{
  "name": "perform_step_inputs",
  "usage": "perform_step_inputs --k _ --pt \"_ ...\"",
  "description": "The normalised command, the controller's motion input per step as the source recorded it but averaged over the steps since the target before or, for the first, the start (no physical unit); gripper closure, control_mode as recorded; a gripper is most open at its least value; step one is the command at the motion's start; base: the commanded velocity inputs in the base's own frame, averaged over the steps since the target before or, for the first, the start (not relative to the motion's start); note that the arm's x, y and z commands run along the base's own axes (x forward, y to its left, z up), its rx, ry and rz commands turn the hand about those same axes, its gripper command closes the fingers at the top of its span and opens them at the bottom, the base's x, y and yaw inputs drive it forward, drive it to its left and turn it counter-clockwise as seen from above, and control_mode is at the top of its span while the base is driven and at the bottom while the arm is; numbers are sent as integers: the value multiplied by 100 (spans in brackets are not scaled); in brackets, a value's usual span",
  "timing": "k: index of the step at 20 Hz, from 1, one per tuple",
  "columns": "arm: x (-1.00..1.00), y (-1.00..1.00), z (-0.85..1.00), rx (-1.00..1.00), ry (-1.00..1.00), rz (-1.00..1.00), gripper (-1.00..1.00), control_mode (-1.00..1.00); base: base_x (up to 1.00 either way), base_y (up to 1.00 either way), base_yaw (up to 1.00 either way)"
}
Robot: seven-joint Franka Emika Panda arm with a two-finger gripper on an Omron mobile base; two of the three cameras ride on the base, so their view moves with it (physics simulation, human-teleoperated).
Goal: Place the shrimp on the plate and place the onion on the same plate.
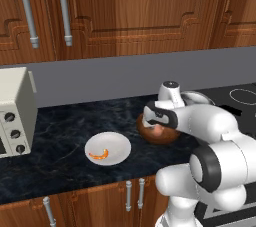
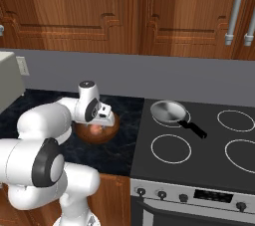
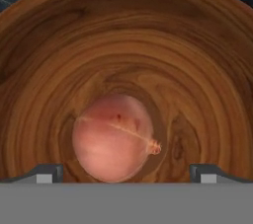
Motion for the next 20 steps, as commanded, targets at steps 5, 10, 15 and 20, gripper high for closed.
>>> perform_step_inputs --k 5,10,15,20 --pt "7 0 -5 0 0 0 -100 -100 0 0 0" --pt "2 4 -10 0 0 0 -100 -100 0 0 0" --pt "0 1 -11 0 0 1 -100 -100 0 0 0" --pt "2 1 -5 0 0 2 -100 -100 0 0 0"
